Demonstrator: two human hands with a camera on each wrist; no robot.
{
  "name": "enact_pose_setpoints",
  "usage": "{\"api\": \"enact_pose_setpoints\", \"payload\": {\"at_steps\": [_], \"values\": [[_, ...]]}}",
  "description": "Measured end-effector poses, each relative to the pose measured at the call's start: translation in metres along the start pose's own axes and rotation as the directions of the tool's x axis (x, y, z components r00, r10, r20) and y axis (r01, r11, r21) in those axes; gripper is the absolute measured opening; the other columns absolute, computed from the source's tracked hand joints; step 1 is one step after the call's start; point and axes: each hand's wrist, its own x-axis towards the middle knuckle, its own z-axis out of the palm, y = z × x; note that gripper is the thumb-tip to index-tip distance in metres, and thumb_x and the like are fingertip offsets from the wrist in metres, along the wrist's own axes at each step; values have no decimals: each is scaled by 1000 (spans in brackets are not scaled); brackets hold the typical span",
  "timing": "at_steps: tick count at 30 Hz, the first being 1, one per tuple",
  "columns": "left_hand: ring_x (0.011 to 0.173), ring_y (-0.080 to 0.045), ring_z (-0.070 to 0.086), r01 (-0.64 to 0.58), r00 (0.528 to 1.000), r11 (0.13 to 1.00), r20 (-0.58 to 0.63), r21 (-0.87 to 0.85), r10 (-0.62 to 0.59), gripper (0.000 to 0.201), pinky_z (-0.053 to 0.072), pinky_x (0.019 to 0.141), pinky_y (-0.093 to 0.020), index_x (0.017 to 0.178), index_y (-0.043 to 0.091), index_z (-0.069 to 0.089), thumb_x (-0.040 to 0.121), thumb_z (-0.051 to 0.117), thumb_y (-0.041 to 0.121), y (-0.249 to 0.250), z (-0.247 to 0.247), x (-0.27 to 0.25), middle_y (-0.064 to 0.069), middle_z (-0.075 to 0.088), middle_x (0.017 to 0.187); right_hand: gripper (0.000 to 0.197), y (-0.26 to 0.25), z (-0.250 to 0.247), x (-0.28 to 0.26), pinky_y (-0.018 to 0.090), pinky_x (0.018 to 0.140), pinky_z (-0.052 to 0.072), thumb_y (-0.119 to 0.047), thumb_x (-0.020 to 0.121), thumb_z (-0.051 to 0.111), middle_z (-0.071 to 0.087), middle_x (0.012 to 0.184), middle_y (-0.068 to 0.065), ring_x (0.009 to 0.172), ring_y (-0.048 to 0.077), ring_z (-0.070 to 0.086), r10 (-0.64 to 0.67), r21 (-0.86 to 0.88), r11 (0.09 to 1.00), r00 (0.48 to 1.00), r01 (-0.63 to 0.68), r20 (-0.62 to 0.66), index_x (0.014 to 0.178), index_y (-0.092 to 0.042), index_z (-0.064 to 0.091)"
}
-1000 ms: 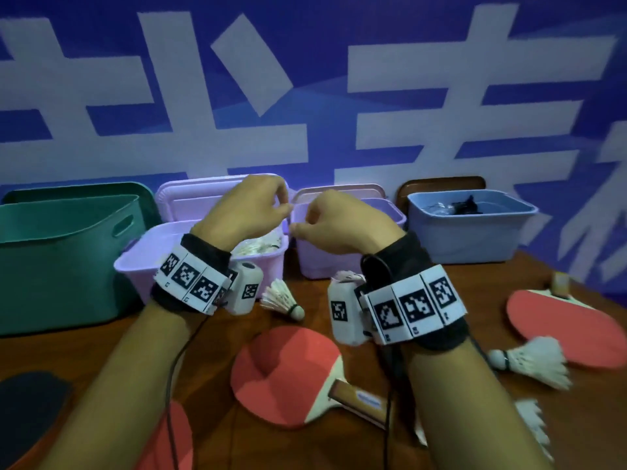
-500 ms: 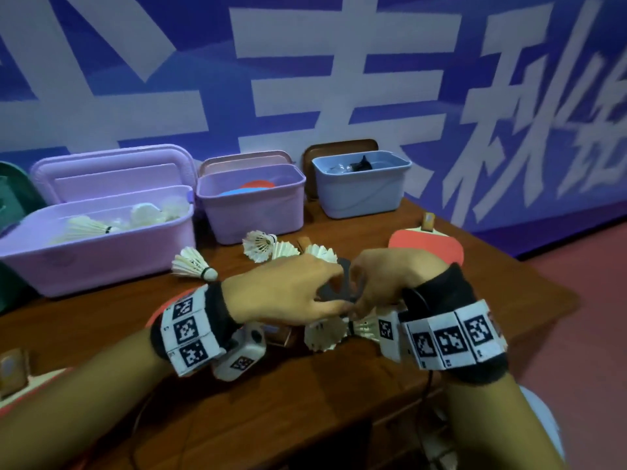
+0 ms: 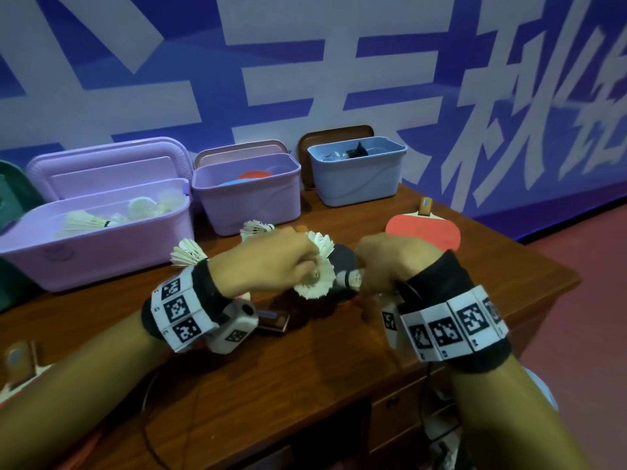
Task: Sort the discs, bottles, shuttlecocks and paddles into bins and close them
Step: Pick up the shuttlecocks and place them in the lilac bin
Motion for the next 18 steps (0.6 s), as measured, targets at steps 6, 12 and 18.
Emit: {"api": "enact_pose_setpoints", "payload": {"at_steps": [6,12,18], "values": [[62,-19,58,153,897,981,-399,-120,-189,29,47,65,-40,70,12,60,91,44,25,-41,-65,-15,-2,60,64,22,-30,-27,5,32,61,40,-37,90,62,56,88,3,78,25,55,-91,89,982,827,168,-555,91,-17,52],[57,-27,69,391,756,891,-471,-231,-454,24,56,62,-44,72,5,52,90,43,19,-77,-106,-45,-12,62,61,27,-102,-49,27,34,70,41,-43,91,58,59,96,7,85,30,57,-228,57,940,742,337,-631,91,-17,48],[50,-30,71,488,667,722,-324,-491,-671,22,60,66,-52,73,0,56,82,41,14,-119,-124,-76,-29,70,80,25,-185,-63,53,30,62,36,-36,89,57,58,88,8,81,29,55,-361,29,890,744,454,-563,77,-16,50]]}}
